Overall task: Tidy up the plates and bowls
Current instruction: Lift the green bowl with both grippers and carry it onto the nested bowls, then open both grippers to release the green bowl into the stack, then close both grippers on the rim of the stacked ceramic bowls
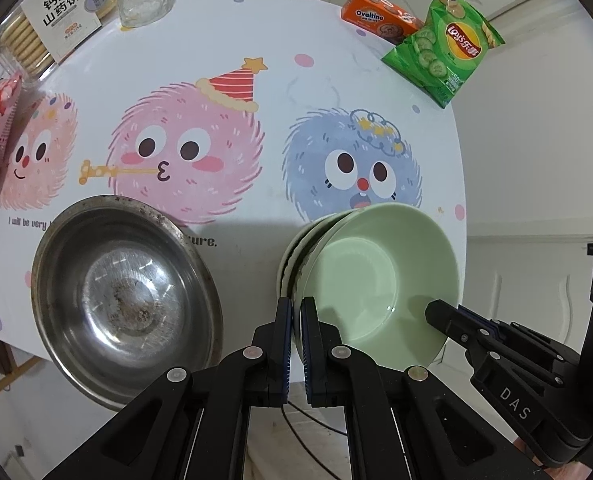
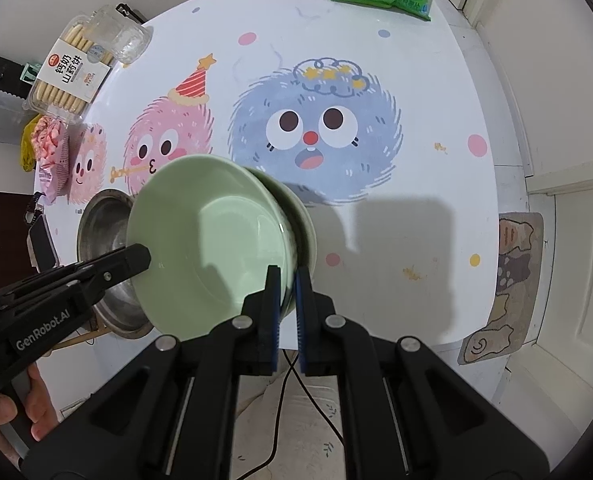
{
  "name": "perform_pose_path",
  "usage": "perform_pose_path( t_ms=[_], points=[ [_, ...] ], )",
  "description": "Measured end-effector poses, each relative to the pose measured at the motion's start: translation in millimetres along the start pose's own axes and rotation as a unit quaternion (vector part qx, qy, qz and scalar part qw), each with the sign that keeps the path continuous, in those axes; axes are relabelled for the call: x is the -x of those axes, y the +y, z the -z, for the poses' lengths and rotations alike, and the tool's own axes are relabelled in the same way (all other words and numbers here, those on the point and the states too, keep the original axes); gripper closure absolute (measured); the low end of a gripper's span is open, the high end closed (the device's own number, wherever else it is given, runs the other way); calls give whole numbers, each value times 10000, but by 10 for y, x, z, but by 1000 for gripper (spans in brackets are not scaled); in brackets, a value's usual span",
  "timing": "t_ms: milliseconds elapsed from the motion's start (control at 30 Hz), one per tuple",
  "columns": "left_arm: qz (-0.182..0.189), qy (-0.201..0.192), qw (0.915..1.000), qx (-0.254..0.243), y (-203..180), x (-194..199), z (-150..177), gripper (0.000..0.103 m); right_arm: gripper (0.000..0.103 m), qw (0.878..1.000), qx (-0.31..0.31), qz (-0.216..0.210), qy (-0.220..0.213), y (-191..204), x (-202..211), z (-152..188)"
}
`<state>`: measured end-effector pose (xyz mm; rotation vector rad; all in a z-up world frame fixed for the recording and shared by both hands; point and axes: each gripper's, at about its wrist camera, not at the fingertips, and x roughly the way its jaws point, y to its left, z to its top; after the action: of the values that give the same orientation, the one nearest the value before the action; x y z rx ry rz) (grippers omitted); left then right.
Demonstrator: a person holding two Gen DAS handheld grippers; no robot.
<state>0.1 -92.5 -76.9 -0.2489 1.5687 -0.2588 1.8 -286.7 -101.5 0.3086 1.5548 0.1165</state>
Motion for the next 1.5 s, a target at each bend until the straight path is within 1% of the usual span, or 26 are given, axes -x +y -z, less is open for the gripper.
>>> perform_pose_path(
  t_ms=[233,433,567,633,700,733,767,800,833,867,933,967,1067,1133,1267,1333,1500],
  points=[
    [5,16,10000,40,37,-65,2,99,94,10000,-46,-6,29,-16,-40,18],
    [12,27,10000,66,36,-87,-3,99,91,9999,-79,-23,63,-39,-77,29],
    [28,32,9999,95,41,-80,-5,97,91,10000,-61,-12,63,-42,-78,30],
    [34,58,10000,53,39,-77,-1,91,90,10000,-60,-16,49,-45,-77,37],
    [64,-12,10000,18,36,-34,22,74,88,9999,-90,-22,49,-45,-76,44],
    [26,-71,10000,-35,32,-9,32,69,83,9999,-101,-46,37,-46,-65,50],
    [0,-128,9999,-76,27,17,42,55,79,9999,-101,-50,-3,-45,-44,59],
    [-8,-191,9998,-107,29,46,50,45,70,9999,-90,-43,-45,-43,-29,66],
    [-1,-242,9996,-108,35,76,56,42,64,9999,-54,-18,-126,-39,10,75],
    [20,-275,9996,-92,42,103,61,39,62,9999,-43,-7,-165,-42,25,78],
    [78,-317,9994,-73,42,140,66,33,50,9997,-46,11,-251,-60,76,90],
    [95,-329,9994,-88,31,151,69,29,48,9995,-70,-53,-303,-80,104,99],
    [244,-342,9991,-66,21,139,73,27,46,9987,-161,-215,-430,-155,134,117],
    [397,-297,9987,86,30,86,65,27,46,9980,-270,-337,-456,-219,114,125],
    [531,-141,9980,298,48,-63,50,27,46,9970,-493,-492,-345,-317,2,130],
    [554,-60,9978,371,51,-128,50,27,46,9964,-559,-560,-291,-331,-76,130],
    [497,-61,9977,446,69,-224,38,27,46,9959,-587,-641,-257,-316,-179,113]
  ],
)
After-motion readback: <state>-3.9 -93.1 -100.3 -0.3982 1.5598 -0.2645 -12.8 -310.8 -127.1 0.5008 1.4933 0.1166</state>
